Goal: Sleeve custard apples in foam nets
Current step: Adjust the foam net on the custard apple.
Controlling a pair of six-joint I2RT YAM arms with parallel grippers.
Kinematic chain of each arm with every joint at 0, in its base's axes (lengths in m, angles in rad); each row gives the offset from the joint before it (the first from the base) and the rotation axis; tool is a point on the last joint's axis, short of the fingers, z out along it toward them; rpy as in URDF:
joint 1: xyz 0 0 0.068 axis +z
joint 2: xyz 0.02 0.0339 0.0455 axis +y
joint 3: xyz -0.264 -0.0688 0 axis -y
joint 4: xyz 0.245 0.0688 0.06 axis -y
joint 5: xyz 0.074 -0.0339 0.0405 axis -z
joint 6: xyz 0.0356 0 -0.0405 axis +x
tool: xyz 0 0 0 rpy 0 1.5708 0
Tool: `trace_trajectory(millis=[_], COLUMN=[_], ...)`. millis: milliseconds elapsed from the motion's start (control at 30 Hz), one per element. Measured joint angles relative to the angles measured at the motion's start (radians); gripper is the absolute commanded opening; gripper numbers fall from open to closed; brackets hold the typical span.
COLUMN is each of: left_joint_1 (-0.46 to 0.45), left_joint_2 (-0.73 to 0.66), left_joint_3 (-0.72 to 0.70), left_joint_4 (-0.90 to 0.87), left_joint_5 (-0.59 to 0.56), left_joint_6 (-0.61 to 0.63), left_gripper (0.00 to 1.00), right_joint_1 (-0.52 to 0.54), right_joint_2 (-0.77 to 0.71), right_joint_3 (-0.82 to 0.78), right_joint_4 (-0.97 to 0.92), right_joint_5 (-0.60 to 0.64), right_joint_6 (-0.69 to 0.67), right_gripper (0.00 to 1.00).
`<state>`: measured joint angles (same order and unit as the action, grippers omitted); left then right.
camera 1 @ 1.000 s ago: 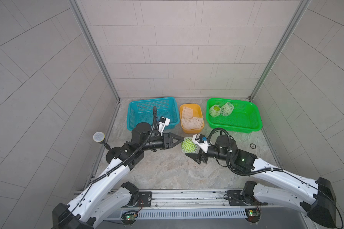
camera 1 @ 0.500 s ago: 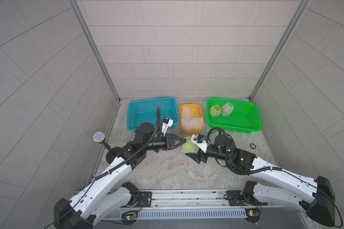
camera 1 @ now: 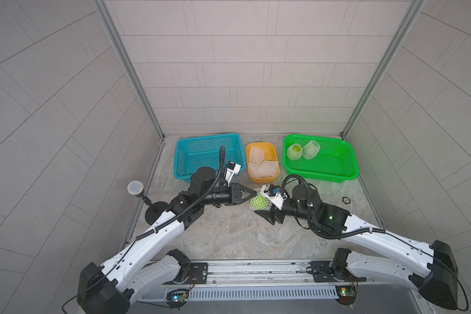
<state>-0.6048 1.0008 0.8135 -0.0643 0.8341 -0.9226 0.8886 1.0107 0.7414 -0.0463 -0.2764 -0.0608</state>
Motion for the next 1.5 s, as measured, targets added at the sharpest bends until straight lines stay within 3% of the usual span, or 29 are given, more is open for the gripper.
trace_trajectory(millis=[100, 500, 1333, 1400, 1500], left_joint_1=[0.000, 0.067, 0.074, 0.074, 0.074], left_joint_2=[0.004, -0.047, -0.066, -0.066, -0.066], left_joint_3=[0.000, -0.002, -0.066, -0.068, -0.071], left_joint_4=[-0.001, -0.046, -0.021, -0.016, -0.016], left_joint_5=[-0.001, -0.010, -0.015, -0.014, -0.017], left_joint_6=[0.003, 0.022, 0.006, 0.006, 0.003], left_gripper=[0.00, 0.00, 0.00, 0.11, 0.43], right_joint_1=[0.001, -0.026, -0.072, -0.072, -0.075], right_joint_2=[-0.002, -0.072, -0.103, -0.100, -0.098], right_joint_3=[0.000, -0.044, -0.095, -0.095, -0.095], right_joint_4=[-0.004, 0.076, 0.177, 0.179, 0.185], right_joint_5=[0.006, -0.013, -0.102, -0.102, -0.102], right_joint_6=[0.001, 0.052, 0.151, 0.154, 0.159], right_gripper=[0.82, 0.83, 0.81, 0.81, 0.81])
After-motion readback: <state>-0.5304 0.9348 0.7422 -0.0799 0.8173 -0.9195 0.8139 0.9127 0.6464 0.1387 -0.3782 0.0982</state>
